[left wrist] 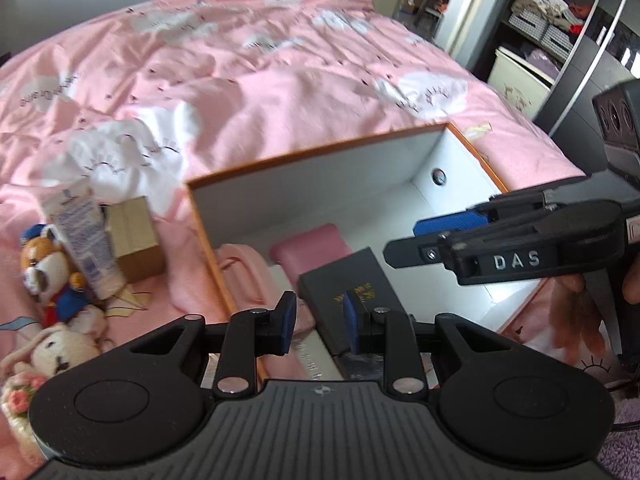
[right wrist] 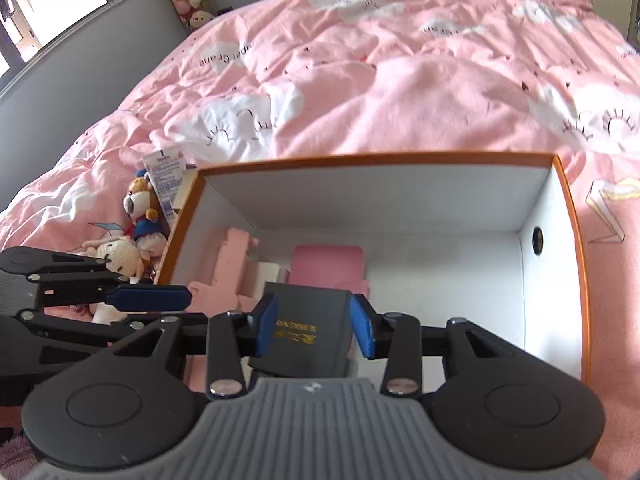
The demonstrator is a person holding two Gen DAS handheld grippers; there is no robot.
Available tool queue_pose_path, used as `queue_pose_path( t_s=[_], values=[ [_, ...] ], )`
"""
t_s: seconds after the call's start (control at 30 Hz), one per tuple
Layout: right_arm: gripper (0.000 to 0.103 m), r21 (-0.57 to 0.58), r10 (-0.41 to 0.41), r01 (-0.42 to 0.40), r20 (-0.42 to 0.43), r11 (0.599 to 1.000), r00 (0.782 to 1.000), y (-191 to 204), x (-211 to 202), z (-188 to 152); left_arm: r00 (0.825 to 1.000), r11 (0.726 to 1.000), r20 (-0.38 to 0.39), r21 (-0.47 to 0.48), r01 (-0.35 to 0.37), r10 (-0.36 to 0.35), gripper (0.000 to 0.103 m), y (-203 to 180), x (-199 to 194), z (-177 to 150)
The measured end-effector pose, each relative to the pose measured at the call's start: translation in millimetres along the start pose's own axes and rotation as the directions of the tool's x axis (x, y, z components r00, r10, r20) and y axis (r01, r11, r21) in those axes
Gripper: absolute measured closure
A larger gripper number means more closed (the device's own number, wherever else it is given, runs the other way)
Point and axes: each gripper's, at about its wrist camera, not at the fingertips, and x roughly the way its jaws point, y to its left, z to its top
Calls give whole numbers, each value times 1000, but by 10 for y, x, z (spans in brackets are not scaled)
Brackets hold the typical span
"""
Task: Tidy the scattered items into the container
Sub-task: 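Withdraw both grippers from the orange box toward the plush toys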
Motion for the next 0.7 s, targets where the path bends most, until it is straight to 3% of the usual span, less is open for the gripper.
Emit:
queue_pose_path(
  t_s=[0.2, 0.33, 0.47, 0.53, 0.6, 0.7],
  values=[
    [59, -75, 26, -24, 27, 997, 999, 330, -3, 59, 992, 993, 60, -33, -113, 115, 73, 363, -321, -43],
    [55, -198, 35, -29, 27, 980, 999, 582, 58, 159, 987, 987, 35, -39, -153, 154, 73, 629, -452, -31],
    [44, -311, 43, -42, -4, 949, 999, 813, 146, 346, 985, 985, 2, 3, -173, 173, 73, 849, -558, 26],
    [39, -382, 57, -59, -16, 922, 998, 950, 187, 459, 984, 983, -11, 45, -179, 180, 71, 915, -585, 78],
    [27, -467, 62, -65, -22, 882, 998, 1086, 234, 569, 984, 981, -30, 87, -171, 175, 66, 973, -597, 130],
    [23, -593, 78, -87, -41, 801, 996, 1262, 313, 713, 988, 976, -59, 177, -129, 142, 64, 1020, -555, 178]
  ],
)
